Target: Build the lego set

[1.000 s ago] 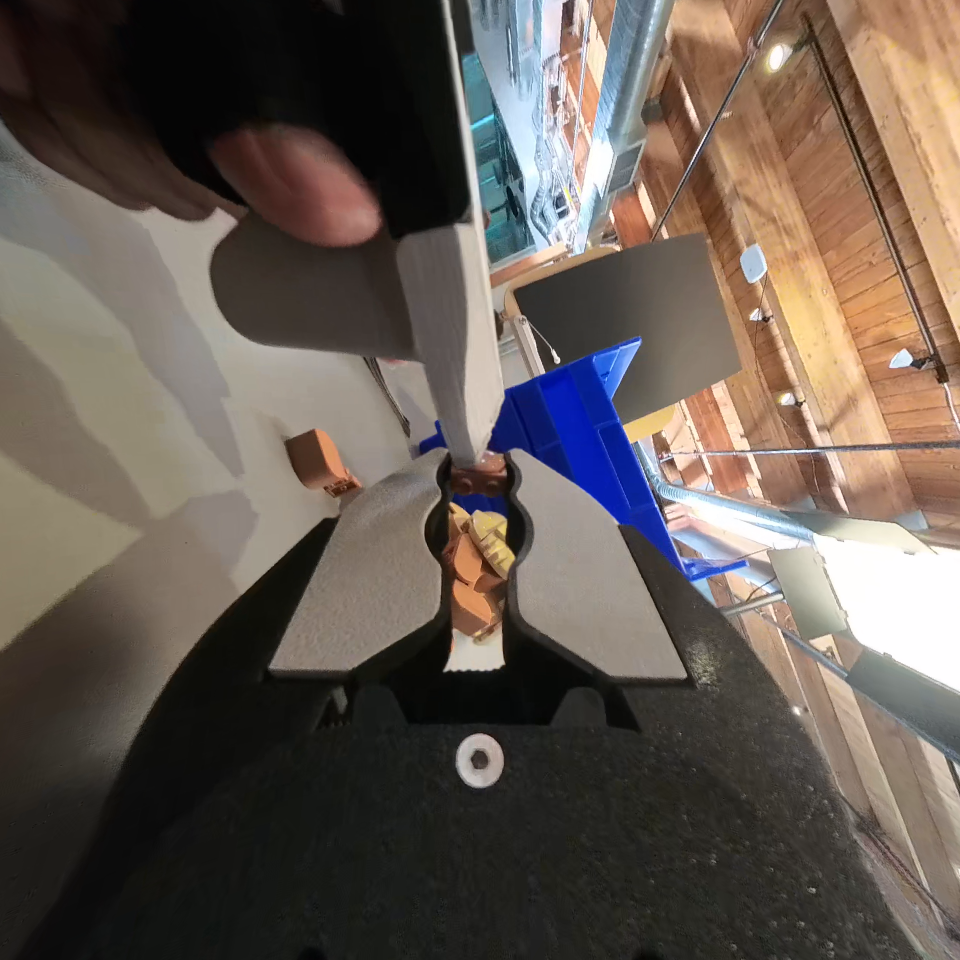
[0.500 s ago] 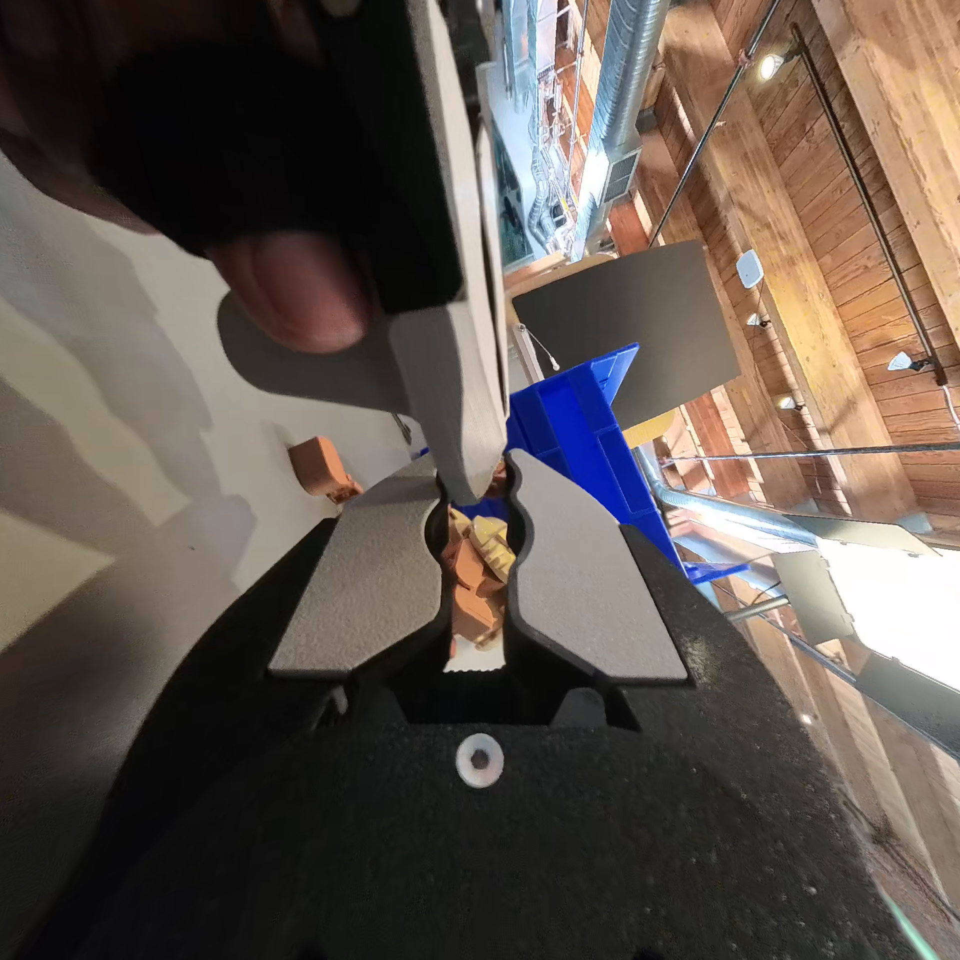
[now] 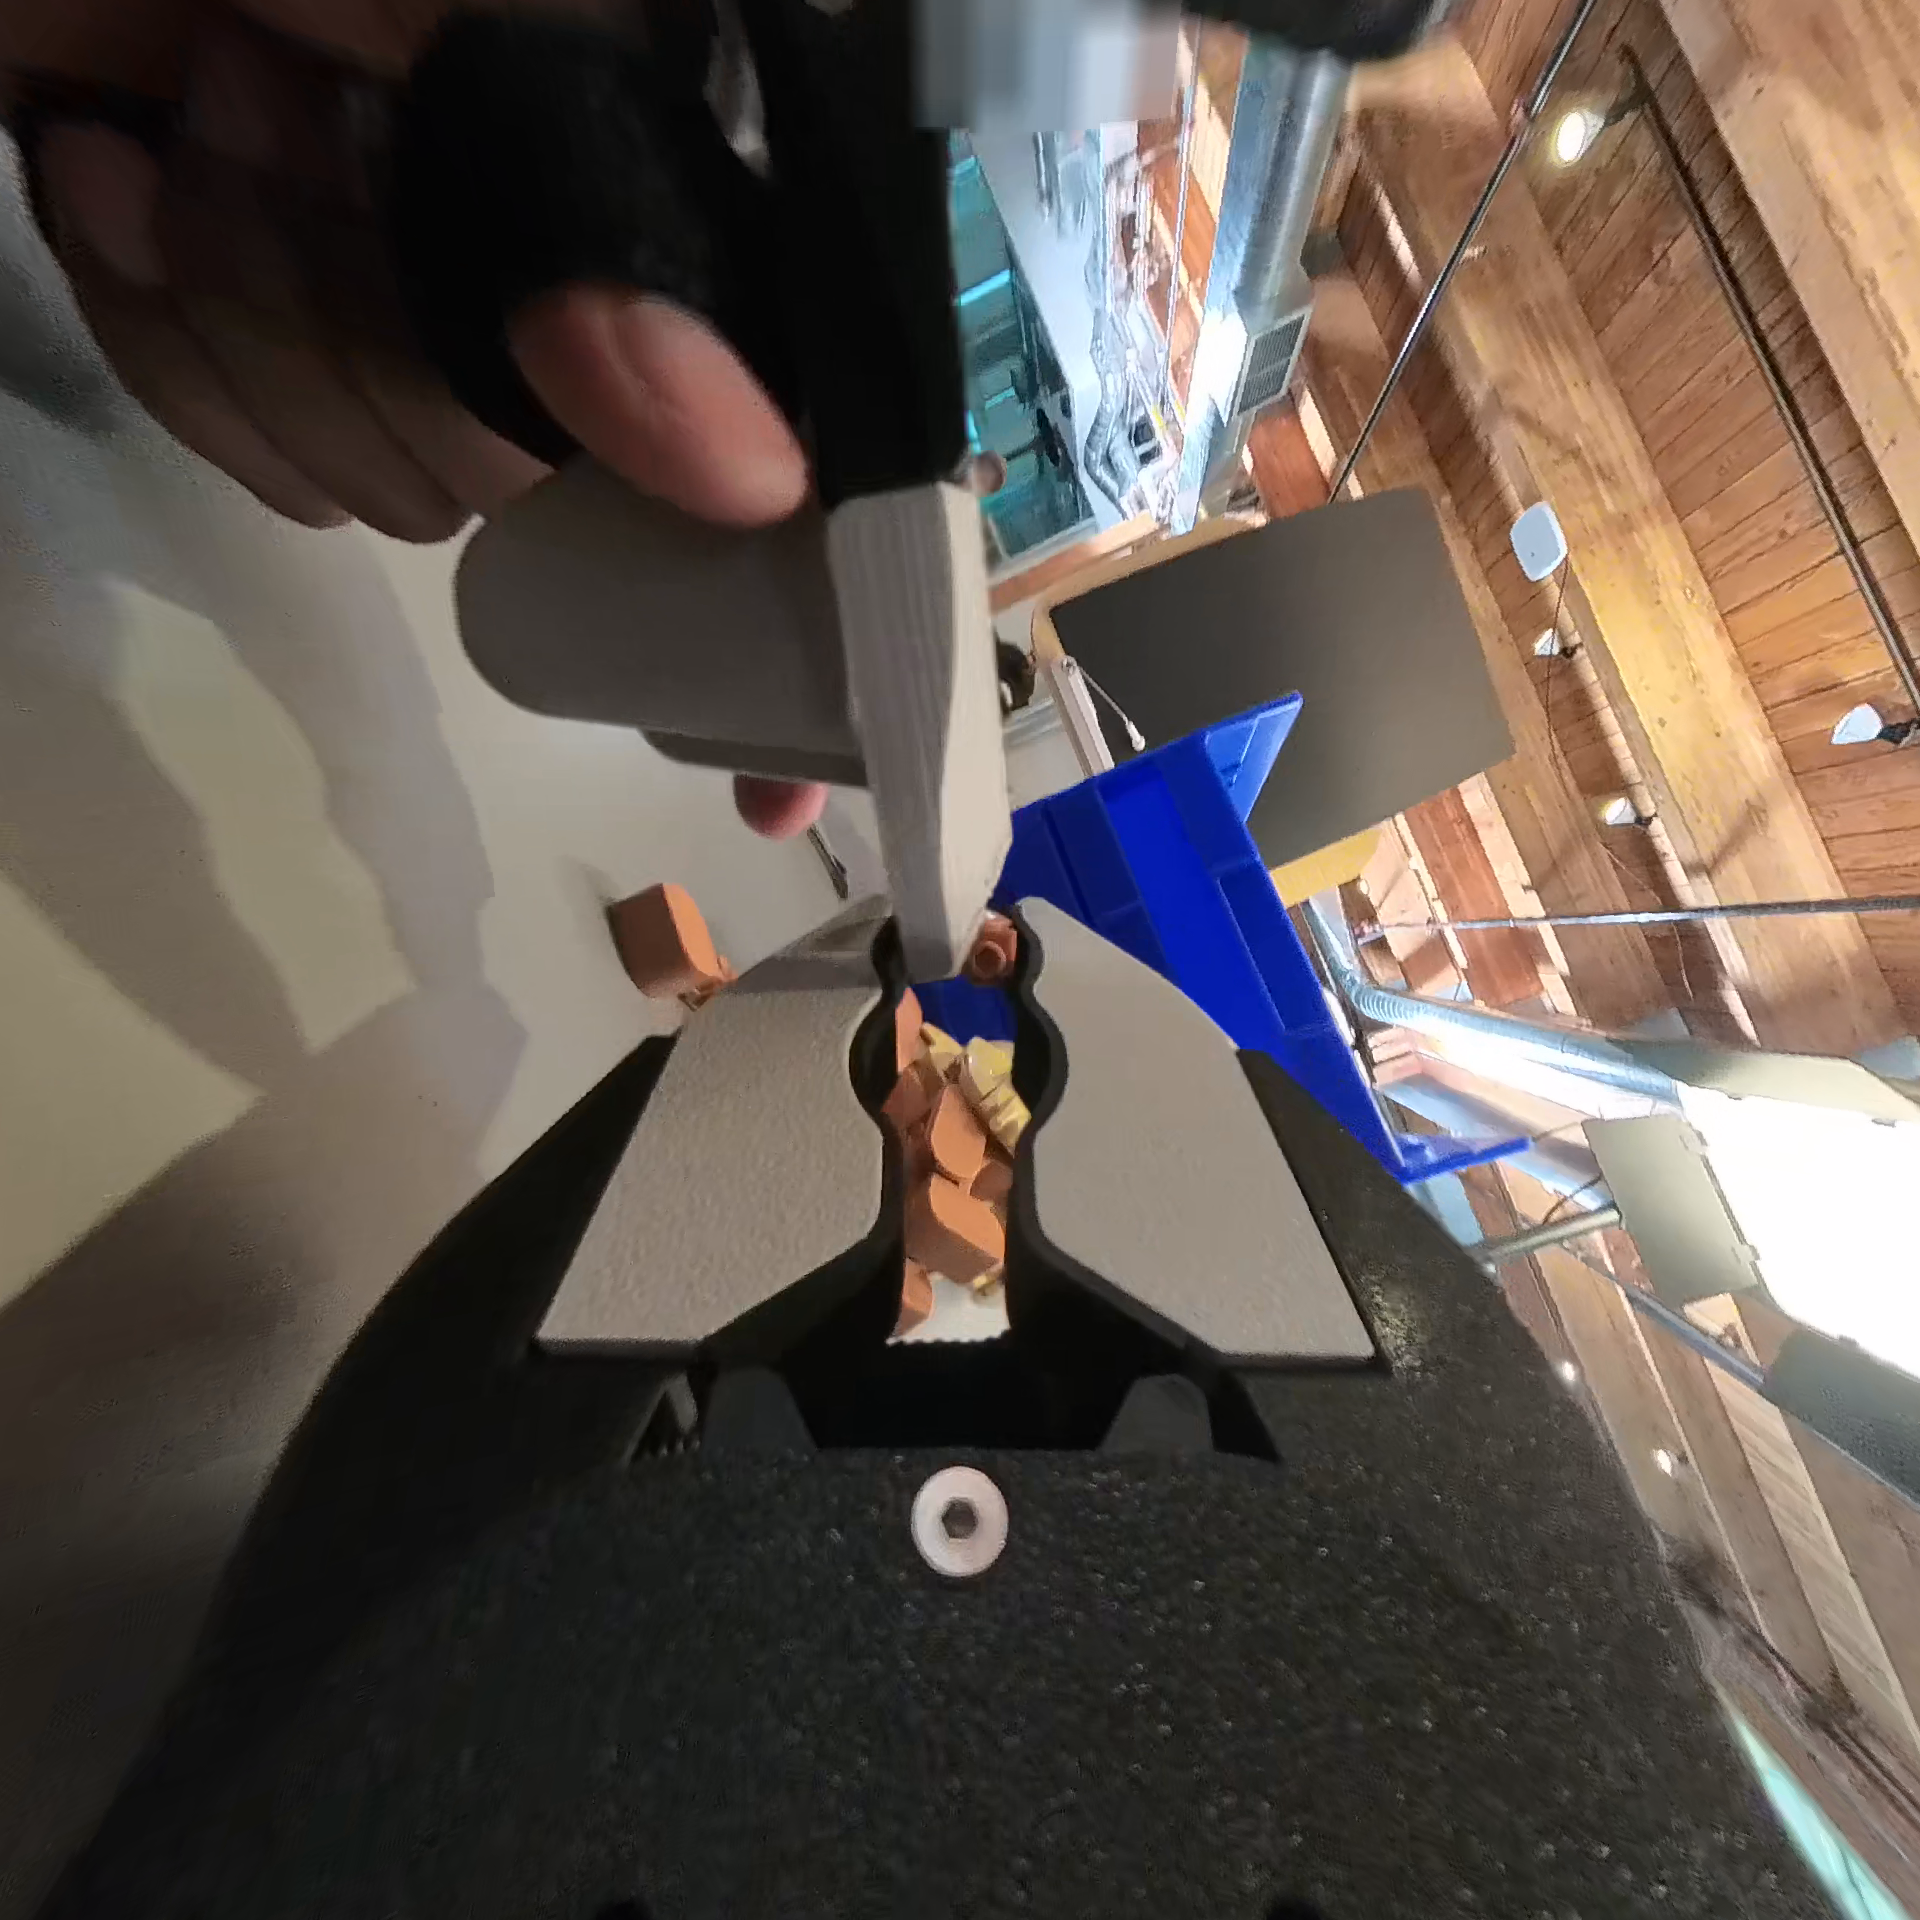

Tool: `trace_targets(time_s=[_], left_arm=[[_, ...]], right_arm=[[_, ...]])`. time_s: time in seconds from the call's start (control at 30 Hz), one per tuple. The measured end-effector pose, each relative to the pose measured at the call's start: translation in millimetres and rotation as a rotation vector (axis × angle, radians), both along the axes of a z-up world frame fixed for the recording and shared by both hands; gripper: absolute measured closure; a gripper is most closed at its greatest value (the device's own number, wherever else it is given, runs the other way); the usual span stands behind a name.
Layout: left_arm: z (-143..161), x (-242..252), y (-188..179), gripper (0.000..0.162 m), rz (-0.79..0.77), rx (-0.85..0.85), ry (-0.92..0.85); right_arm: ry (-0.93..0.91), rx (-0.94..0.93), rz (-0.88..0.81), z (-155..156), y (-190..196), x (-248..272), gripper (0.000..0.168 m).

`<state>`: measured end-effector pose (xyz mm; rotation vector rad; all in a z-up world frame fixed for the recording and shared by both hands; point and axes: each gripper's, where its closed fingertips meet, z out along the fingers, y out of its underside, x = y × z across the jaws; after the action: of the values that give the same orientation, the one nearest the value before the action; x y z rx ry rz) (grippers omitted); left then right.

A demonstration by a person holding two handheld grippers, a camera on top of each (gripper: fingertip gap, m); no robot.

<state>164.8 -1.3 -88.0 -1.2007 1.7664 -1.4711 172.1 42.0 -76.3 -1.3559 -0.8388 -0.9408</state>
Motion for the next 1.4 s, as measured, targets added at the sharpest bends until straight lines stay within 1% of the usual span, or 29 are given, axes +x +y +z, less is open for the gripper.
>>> trace_targets(time_s=[0.07,0.17,0.23,0.3,0.43,0.5,0.57,0.67,0.7,0.77,0.87,1.07,1.2,1.23,1.27,1.3,1.4], left_arm=[[1,1,5,0.135,0.070,0.087,-0.055],[3,2,9,0.135,0.164,0.271,-0.153],[2,2,7,0.139,0.204,0.358,-0.173],[0,4,7,0.145,0.246,0.388,-0.172],[-8,8,6,0.143,0.296,0.378,-0.126],[-11,8,7,0.146,0.327,0.387,-0.116],[-11,7,5,0.147,0.322,0.390,-0.120],[-9,4,0,0.151,0.280,0.362,-0.134],[-9,2,-7,0.162,0.221,0.329,-0.136],[-9,0,-14,0.162,0.155,0.278,-0.128],[-8,-3,-15,0.162,0.133,0.244,-0.124],[-8,-7,-9,0.162,0.143,0.242,-0.123],[-2,-6,0,0.162,0.198,0.198,-0.136],[-2,-5,1,0.159,0.202,0.187,-0.129],[-4,-5,1,0.152,0.200,0.178,-0.113],[-6,-4,-1,0.149,0.192,0.174,-0.096],[-10,-2,-8,0.143,0.159,0.177,-0.065]], right_arm=[[0.030,-0.012,-0.049,0,2,9,0.152],[0.052,-0.044,-0.104,-4,4,19,0.152],[0.030,-0.063,-0.145,-8,5,23,0.152],[-0.009,-0.074,-0.183,-11,6,25,0.152],[-0.055,-0.079,-0.203,-14,4,17,0.152],[-0.076,-0.085,-0.232,-16,2,16,0.152],[-0.093,-0.077,-0.234,-16,-1,15,0.152],[-0.093,-0.055,-0.189,-14,-4,9,0.151],[-0.098,-0.039,-0.150,-12,-5,3,0.151],[-0.098,-0.012,-0.108,-9,-7,-6,0.151],[-0.071,-0.027,-0.094,-11,-8,-5,0.151],[0.014,-0.056,-0.066,-12,-12,4,0.151],[0.062,-0.068,-0.019,-12,-15,0,0.151],[0.060,-0.065,-0.005,-11,-16,-2,0.151],[0.054,-0.063,0.004,-11,-16,-4,0.151],[0.047,-0.063,0.017,-12,-17,-6,0.151],[0.020,-0.059,0.056,-13,-18,-14,0.151]])
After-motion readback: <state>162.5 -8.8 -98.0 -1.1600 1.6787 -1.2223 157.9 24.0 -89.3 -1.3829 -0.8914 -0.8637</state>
